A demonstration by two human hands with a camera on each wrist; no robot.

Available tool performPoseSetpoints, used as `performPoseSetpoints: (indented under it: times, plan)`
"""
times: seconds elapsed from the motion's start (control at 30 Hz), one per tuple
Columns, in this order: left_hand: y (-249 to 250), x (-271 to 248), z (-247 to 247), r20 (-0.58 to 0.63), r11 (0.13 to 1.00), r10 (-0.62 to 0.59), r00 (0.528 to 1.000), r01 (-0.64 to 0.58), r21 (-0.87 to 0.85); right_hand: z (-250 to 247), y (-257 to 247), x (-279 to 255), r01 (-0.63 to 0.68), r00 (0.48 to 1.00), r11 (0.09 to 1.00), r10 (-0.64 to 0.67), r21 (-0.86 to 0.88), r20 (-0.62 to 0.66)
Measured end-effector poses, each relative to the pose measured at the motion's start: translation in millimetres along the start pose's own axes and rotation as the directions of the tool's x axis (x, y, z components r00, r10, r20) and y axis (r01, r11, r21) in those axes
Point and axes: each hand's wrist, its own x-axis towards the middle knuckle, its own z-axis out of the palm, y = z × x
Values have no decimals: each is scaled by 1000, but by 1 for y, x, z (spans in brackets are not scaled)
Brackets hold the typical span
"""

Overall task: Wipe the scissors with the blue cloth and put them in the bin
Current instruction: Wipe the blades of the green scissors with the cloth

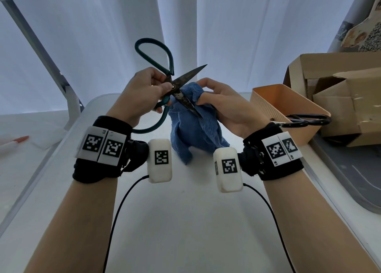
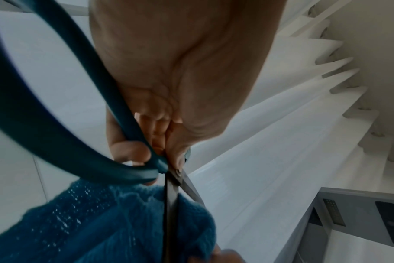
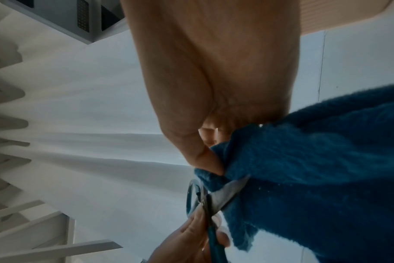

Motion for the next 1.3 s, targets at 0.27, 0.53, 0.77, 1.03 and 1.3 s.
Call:
performPoseSetpoints:
  times: [0.27, 0.53, 0.77, 1.03, 1.3]
  plan:
    - [2, -2, -15, -95, 995, 8, 995, -17, -98, -7, -4, 0, -1, 987, 1000, 1, -1, -162]
    - [8, -8, -21, -180, 984, 152, 972, -166, -66, -13, -1, 6, -89, 917, 996, 94, 30, -387]
    - [10, -10, -4, -112, 978, 209, 972, -205, 42, 1, -8, 3, -140, 979, 981, 158, 137, -132]
    - [8, -11, 4, -38, 883, 441, 897, -425, 200, 2, -14, -4, -159, 987, 971, 154, 179, 38]
    - [2, -8, 8, -4, 867, 443, 897, -427, 258, 0, -4, 0, -57, 998, 995, 60, 79, -26]
